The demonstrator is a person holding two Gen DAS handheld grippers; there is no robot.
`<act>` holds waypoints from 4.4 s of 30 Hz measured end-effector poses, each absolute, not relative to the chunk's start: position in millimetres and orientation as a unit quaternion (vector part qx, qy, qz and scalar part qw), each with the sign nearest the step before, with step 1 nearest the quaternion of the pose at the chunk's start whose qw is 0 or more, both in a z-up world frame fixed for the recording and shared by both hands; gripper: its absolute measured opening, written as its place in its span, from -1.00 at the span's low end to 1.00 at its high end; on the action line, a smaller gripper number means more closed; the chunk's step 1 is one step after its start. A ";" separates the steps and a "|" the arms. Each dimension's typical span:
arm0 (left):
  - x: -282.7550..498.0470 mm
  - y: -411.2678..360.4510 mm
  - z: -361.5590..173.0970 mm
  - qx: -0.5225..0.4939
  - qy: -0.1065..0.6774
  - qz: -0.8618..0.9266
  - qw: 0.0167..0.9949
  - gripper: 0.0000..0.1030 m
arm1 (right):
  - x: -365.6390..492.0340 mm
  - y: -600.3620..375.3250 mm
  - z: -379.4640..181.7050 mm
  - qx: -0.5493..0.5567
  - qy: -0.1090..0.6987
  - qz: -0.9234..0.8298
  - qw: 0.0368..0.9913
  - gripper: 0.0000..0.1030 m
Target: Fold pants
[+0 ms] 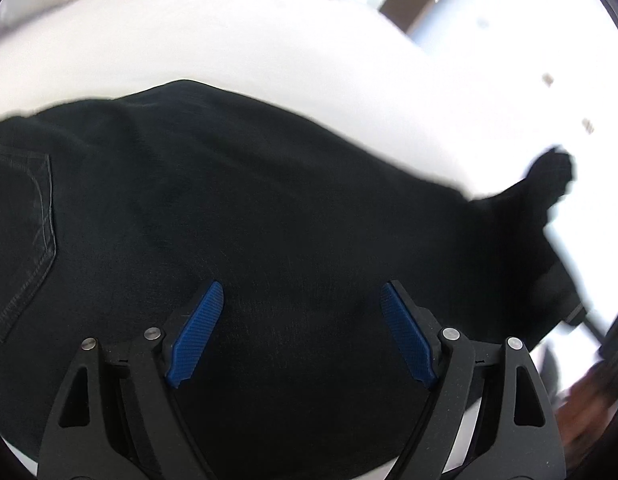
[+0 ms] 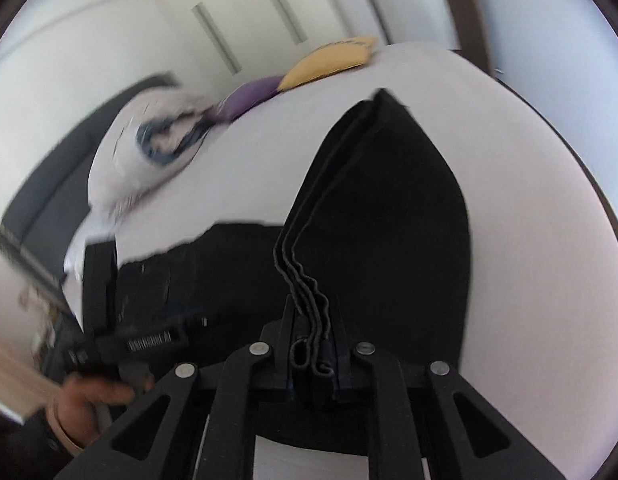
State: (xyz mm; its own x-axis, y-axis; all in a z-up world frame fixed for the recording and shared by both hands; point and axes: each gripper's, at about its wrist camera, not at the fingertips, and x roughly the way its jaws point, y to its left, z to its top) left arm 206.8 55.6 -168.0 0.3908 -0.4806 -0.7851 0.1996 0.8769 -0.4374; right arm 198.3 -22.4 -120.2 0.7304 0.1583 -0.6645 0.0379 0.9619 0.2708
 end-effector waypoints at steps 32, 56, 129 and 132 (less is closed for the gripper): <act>285.2 32.5 -158.7 -0.179 0.599 -0.323 0.711 -0.84 | 191.3 64.5 -128.4 -0.095 0.332 0.039 0.938 -0.75; 343.1 221.5 -158.7 -0.068 0.603 -0.258 0.752 -0.86 | 273.6 184.1 -166.7 -0.146 0.379 0.155 0.900 -0.75; 154.1 489.2 -160.7 -0.362 0.385 -0.010 0.849 -0.35 | 252.1 -56.2 -189.6 0.401 0.437 0.326 0.736 -0.27; 142.7 515.5 -167.2 -0.405 0.343 0.019 0.848 0.88 | 266.1 -57.4 -191.3 0.430 0.423 0.323 0.729 -0.26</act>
State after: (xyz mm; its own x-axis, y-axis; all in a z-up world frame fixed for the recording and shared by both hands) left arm 142.7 515.5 -167.2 0.7645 -0.2447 -0.5963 -0.3101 0.6713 -0.6731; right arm 266.1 -57.4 -191.3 0.4327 0.8353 -0.3392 -0.1064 0.4209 0.9008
